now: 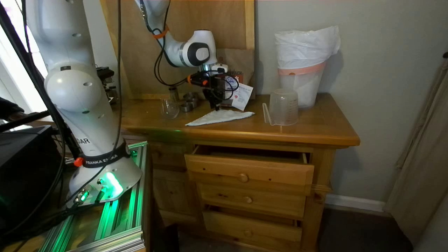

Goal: Unfold the white towel

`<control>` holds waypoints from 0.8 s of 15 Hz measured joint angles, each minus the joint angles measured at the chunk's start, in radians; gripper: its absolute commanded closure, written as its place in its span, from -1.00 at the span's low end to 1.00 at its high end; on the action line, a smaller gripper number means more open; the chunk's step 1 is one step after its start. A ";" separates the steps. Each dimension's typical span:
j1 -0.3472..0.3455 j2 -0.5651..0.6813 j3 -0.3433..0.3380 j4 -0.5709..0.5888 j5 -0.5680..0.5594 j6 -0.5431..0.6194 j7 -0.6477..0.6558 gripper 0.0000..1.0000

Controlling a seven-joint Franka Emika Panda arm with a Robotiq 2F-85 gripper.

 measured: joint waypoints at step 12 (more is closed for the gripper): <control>0.003 0.029 -0.001 0.025 -0.033 0.000 0.043 0.51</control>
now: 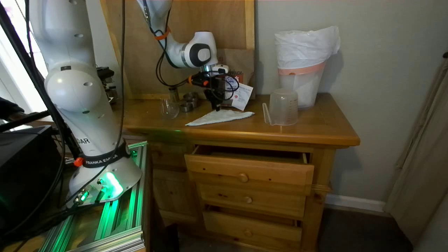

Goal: Unfold the white towel

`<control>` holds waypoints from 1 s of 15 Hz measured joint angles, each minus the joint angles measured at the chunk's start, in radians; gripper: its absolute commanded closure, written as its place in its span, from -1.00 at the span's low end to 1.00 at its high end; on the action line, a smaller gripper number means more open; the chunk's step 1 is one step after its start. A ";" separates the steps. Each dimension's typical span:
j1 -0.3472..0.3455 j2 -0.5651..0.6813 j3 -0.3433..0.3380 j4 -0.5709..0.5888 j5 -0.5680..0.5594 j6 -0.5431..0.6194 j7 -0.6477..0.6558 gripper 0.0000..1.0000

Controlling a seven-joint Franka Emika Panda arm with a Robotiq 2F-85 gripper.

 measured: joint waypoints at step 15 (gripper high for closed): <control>0.010 0.028 -0.009 0.028 -0.039 0.000 0.033 0.95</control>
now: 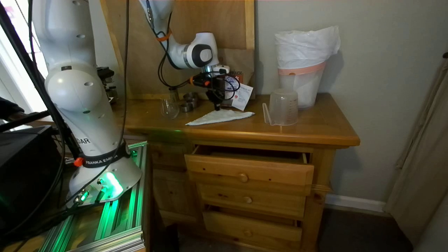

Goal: Unfold the white towel

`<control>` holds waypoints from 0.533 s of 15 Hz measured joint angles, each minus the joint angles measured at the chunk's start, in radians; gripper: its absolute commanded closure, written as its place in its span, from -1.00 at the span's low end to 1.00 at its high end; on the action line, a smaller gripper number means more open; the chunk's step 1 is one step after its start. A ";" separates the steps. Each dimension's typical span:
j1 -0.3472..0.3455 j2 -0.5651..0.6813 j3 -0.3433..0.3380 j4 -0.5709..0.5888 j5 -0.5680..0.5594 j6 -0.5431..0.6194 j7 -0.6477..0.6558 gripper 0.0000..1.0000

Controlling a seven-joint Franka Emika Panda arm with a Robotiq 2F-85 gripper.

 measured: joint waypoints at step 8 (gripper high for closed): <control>0.000 -0.009 -0.015 0.004 -0.004 -0.001 0.000 0.96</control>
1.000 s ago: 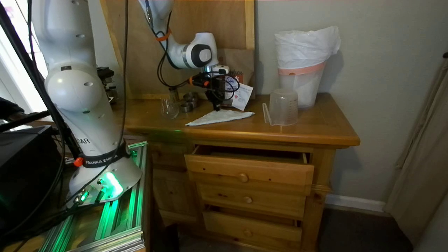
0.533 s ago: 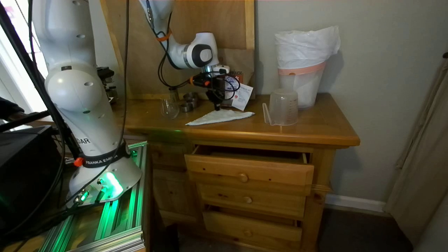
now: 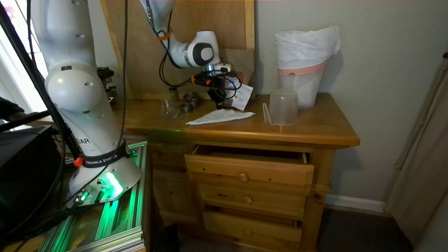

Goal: Unfold the white towel

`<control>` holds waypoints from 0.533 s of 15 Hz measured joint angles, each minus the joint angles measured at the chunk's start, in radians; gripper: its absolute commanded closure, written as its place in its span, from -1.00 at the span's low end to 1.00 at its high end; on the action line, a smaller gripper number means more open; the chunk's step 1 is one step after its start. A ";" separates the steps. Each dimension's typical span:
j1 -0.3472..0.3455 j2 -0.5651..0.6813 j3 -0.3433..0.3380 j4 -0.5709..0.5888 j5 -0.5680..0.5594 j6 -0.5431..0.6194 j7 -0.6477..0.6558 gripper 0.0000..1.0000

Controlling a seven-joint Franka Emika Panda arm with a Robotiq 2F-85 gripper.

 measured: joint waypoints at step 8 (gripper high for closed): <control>-0.003 -0.059 -0.015 -0.004 -0.002 -0.058 0.006 0.96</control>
